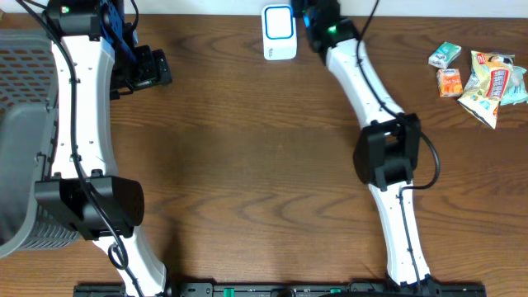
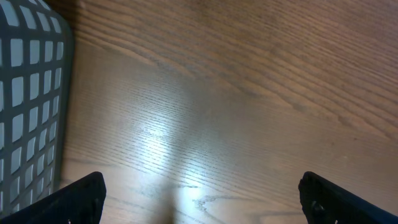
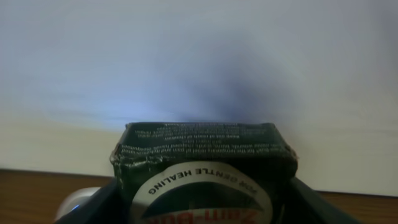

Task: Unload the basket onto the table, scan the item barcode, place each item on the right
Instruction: 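Carry the Zam-Buk box to the right edge and release it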

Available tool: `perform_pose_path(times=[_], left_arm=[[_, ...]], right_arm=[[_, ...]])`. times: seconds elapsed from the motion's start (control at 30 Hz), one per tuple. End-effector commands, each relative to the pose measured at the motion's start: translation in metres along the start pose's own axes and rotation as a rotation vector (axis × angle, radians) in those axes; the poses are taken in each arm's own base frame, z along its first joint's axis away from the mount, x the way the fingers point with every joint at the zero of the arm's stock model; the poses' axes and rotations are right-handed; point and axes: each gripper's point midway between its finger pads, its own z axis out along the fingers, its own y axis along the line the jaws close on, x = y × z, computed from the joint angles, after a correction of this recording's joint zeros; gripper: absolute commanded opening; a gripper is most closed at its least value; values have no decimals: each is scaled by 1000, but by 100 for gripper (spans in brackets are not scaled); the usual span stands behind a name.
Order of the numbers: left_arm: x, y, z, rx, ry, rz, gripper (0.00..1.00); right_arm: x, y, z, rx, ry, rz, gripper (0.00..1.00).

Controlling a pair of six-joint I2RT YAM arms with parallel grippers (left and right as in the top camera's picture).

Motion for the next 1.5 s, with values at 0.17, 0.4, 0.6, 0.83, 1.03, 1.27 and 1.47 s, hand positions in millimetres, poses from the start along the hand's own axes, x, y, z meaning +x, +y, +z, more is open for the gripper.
perform_pose_path(times=[0.17,0.4,0.6,0.83,1.03,1.27,1.47], left_arm=[[-1,3,1,-10,3,2,98],[-1,3,1,-10,3,2,98],[-1,3,1,-10,3,2,98],[-1,3,1,-10,3,2,98],[-1,3,1,-10,3,2,98],[-1,3,1,-10,3,2,98],[-1,3,1,-10,3,2,98]], right_arm=[[55,-171,-12,397,311,-153,42],[113,-262,-42,507,564,-94,40],[140,-306,-65,563,682,-48,57],[143,-315,-87,647,725,-4,99],[107,-311,-123,667,683,88,99],[34,-235,-188,313,616,262,99],[-11,-172,-275,151,590,355,99]])
